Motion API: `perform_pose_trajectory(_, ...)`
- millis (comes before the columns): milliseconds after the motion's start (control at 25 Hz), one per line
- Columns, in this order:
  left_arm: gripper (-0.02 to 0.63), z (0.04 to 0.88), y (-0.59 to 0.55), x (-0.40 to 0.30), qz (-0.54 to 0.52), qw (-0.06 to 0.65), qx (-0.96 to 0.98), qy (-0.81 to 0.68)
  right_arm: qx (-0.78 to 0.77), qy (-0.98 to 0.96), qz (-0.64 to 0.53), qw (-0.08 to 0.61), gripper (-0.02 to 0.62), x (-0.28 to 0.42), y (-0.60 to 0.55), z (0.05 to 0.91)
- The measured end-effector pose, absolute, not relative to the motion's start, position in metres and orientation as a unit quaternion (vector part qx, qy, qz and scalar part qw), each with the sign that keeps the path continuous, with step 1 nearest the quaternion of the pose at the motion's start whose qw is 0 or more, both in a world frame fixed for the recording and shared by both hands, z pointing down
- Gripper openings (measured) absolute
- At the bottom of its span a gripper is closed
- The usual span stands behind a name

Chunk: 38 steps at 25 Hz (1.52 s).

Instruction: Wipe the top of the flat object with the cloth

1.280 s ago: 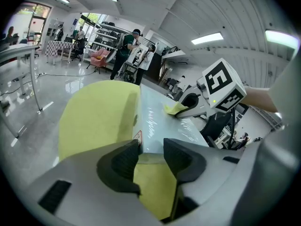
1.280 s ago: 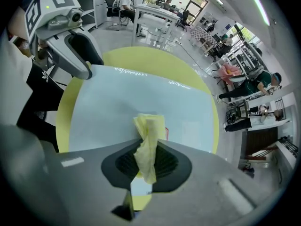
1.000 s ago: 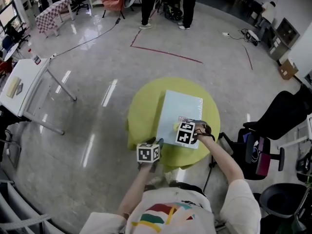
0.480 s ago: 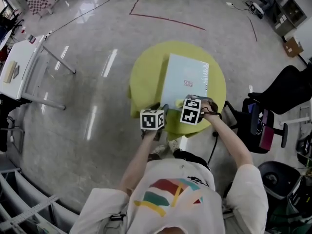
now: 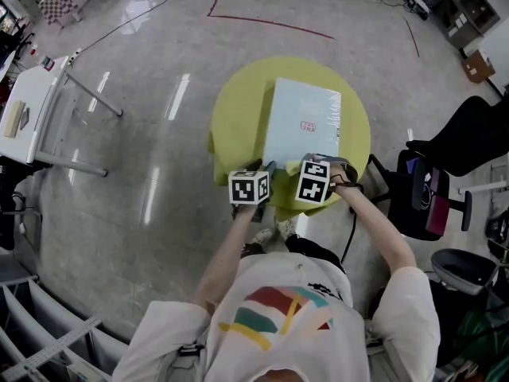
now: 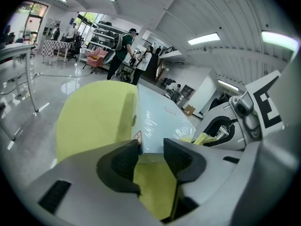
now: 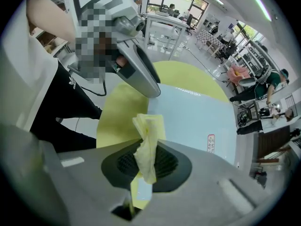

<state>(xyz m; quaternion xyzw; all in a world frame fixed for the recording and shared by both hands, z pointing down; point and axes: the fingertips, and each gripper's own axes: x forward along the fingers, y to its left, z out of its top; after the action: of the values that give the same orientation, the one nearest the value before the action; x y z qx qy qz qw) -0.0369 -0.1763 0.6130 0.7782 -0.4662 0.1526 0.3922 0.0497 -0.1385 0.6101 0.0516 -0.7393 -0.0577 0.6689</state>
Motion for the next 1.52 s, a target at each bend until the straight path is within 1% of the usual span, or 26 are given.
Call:
perform_pose_trajectory(520,0.171,0.614,-0.175,-0.035,0.146,0.396,0.777,-0.467,0.034,-0.740,-0.064,0.669,0.028,0.049,-0.125,0.611)
perform_pose_trajectory(600,0.170,0.612,-0.174,-0.035,0.148,0.380,0.784,-0.468,0.023,-0.740,-0.064,0.670,0.029,0.050,-0.124,0.609)
perform_pose_trajectory(640,0.167,0.608,-0.174,-0.037,0.147,0.356,0.792,-0.473,0.019,-0.739,-0.070,0.669,0.028,0.050,-0.127,0.605)
perform_pose_trajectory(720,0.064,0.595,-0.175,-0.048,0.141,0.291,0.805,-0.497,0.027,-0.741,-0.088,0.666,0.029,0.049,-0.145,0.591)
perform_pose_trajectory(800,0.053,0.585,-0.176,-0.062,0.116,0.264,0.804,-0.521,0.057,-0.747,-0.099,0.655,0.029,0.048,-0.179,0.571)
perform_pose_trajectory(920,0.036,0.584,-0.175,-0.087,0.073,0.271,0.780,-0.559,0.118,-0.757,-0.098,0.635,0.029,0.047,-0.244,0.541)
perform_pose_trajectory(1080,0.015,0.609,-0.159,-0.113,0.102,0.290,0.751,-0.585,0.167,-0.768,-0.071,0.614,0.029,0.042,-0.309,0.524)
perform_pose_trajectory(1280,0.014,0.633,-0.153,-0.127,0.140,0.297,0.726,-0.604,0.181,-0.737,-0.075,0.646,0.029,0.041,-0.389,0.547)
perform_pose_trajectory(1400,0.014,0.648,-0.146,-0.130,0.159,0.310,0.715,-0.607,0.195,-0.737,-0.052,0.645,0.029,0.032,-0.420,0.568)
perform_pose_trajectory(1520,0.014,0.654,-0.141,-0.127,0.147,0.330,0.703,-0.613,0.190,-0.742,-0.033,0.642,0.029,0.020,-0.432,0.579)
